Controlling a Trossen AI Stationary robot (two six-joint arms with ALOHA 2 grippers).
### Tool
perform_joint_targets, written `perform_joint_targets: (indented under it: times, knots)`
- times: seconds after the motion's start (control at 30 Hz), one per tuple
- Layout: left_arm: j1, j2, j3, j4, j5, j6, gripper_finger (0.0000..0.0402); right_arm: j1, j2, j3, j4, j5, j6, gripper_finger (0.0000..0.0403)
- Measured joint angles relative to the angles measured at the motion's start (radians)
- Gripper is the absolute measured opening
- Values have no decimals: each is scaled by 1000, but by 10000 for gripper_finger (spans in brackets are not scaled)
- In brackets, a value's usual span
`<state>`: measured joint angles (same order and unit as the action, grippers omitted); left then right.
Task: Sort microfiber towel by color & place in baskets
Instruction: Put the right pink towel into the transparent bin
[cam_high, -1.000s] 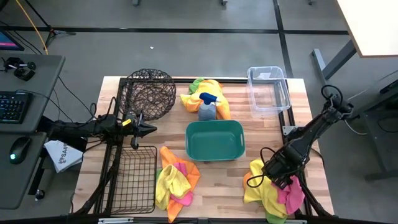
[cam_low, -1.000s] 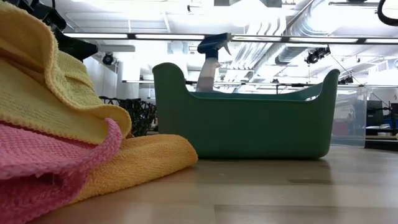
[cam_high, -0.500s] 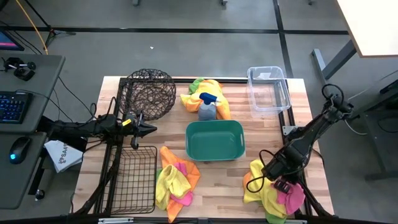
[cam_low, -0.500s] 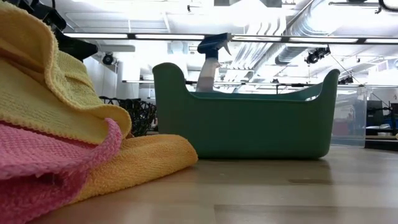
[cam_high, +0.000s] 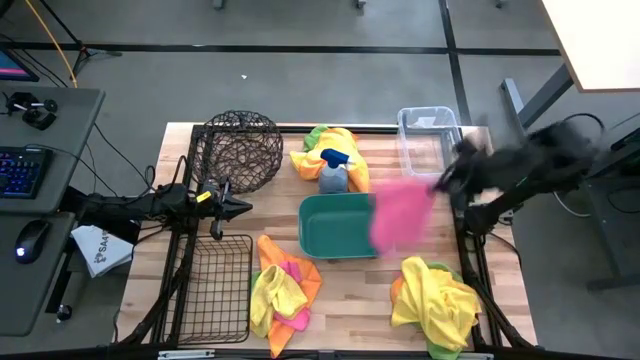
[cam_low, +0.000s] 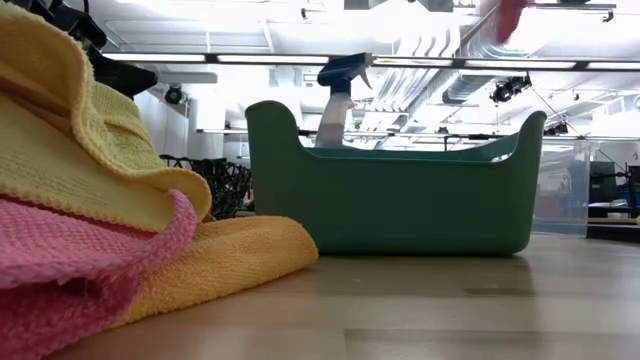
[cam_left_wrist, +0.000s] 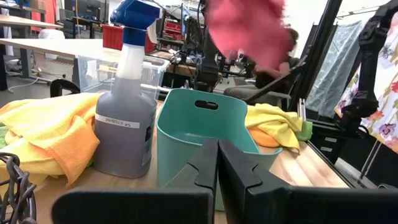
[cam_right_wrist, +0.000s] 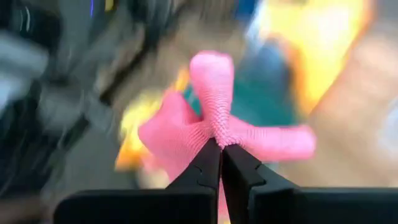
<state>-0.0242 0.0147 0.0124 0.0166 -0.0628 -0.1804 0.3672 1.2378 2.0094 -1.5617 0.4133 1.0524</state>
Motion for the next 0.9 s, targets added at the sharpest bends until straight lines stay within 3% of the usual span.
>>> perform_joint_targets:
  times: [0.13,0.27,0.6,0.9]
  knots:
    - [0,0,0,2,-1,0,0,-139,-33,76,-11,288,-168,1]
    - [0,0,0,2,0,0,0,-304,-61,52,-11,384,-333,0]
    - [0,0,0,2,0,0,0,-658,-74,-200,23,236,-611,0]
    - [0,0,0,1,0,0,0,-946,-132,-541,283,206,-917,0]
